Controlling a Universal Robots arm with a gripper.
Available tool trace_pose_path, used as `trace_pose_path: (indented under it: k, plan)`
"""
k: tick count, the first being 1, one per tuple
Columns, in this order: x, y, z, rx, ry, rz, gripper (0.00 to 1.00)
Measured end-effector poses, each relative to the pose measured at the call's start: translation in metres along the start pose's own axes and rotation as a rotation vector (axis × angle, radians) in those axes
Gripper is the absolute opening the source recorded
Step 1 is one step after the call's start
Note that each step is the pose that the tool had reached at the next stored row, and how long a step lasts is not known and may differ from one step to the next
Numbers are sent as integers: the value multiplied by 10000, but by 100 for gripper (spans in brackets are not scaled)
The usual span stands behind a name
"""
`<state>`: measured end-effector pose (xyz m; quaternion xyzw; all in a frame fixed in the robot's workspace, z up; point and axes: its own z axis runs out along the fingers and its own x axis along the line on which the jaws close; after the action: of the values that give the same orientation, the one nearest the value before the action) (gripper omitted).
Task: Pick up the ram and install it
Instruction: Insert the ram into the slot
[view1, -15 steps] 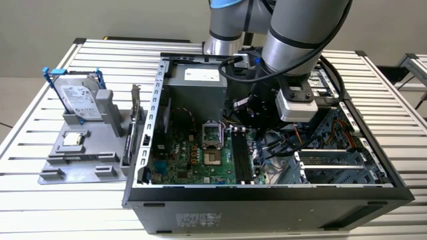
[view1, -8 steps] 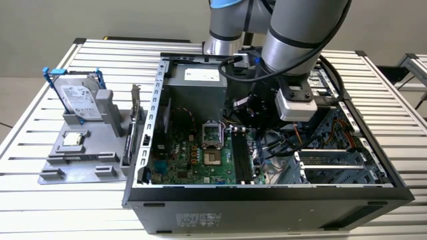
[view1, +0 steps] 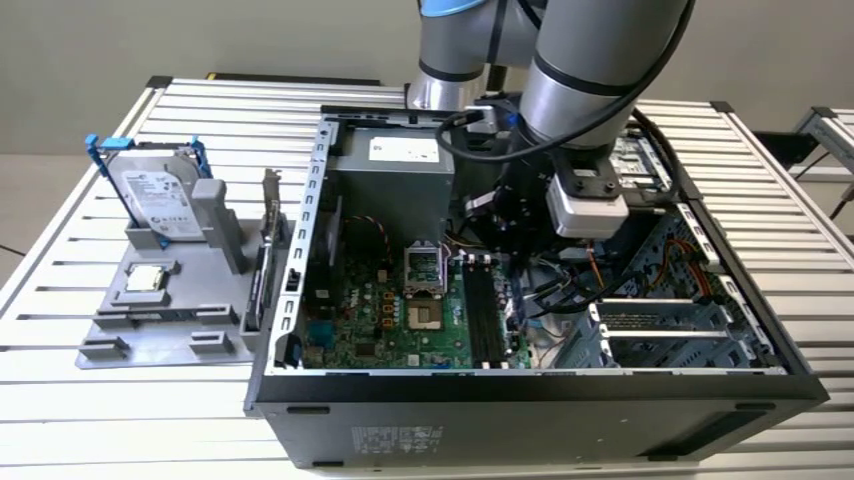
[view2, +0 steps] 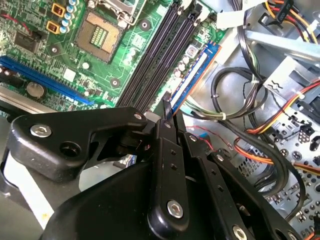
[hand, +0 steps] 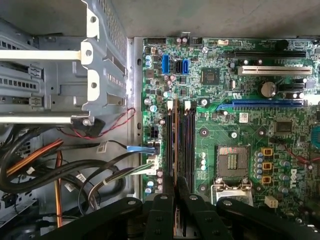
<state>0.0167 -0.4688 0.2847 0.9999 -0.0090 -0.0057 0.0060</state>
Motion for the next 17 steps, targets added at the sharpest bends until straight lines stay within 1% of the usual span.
trace_pose_path:
  k: [5, 17]
  plan:
    - [0, -23, 57, 0, 0, 0, 0]
    - [2, -51, 273, 1, 0, 0, 0]
